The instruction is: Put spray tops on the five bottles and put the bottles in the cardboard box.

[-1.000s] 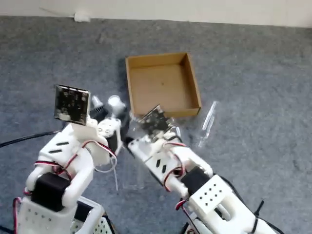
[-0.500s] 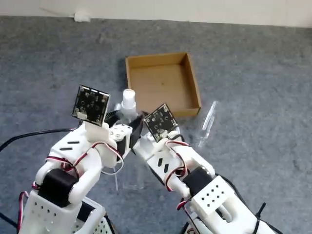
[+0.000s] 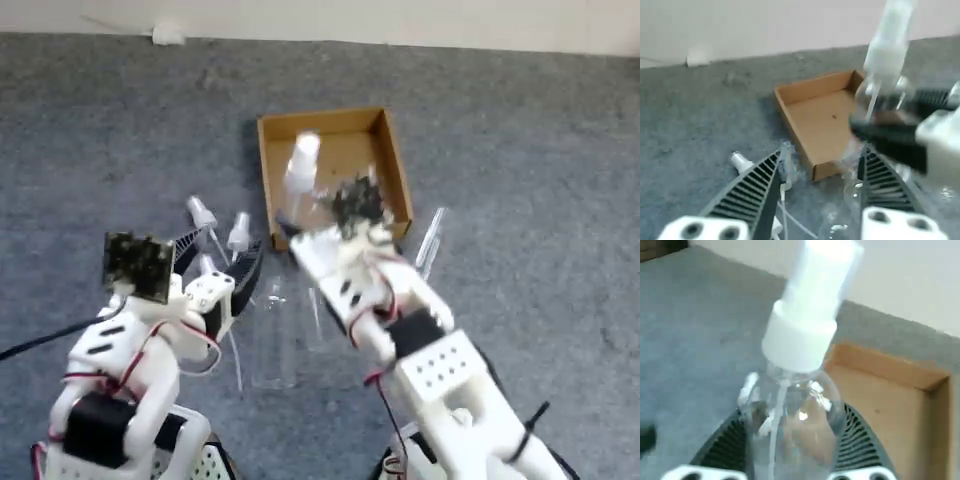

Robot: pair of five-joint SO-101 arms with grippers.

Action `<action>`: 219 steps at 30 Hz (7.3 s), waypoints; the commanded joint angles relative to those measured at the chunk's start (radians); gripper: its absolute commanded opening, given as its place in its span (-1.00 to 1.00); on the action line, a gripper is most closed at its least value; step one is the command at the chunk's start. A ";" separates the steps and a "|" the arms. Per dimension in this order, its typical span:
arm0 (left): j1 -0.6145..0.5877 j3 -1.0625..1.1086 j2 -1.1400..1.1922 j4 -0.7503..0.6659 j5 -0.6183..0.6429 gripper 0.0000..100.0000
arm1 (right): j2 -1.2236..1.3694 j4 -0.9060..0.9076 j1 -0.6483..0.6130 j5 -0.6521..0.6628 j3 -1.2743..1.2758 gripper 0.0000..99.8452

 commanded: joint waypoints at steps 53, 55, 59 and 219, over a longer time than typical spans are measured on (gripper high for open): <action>-0.191 0.234 0.245 -0.537 -0.084 -0.97 | 1.320 -0.071 0.145 -0.025 -1.320 -0.99; -0.191 0.234 0.245 -0.537 -0.084 -0.97 | 1.402 -0.074 0.140 -0.025 -1.397 -0.99; -0.191 0.234 0.245 -0.537 -0.084 -0.97 | 1.523 -0.073 0.139 -0.049 -1.535 -0.99; -0.216 0.189 0.341 -0.554 -0.020 -0.91 | 1.948 0.349 0.145 -0.037 -2.189 -0.83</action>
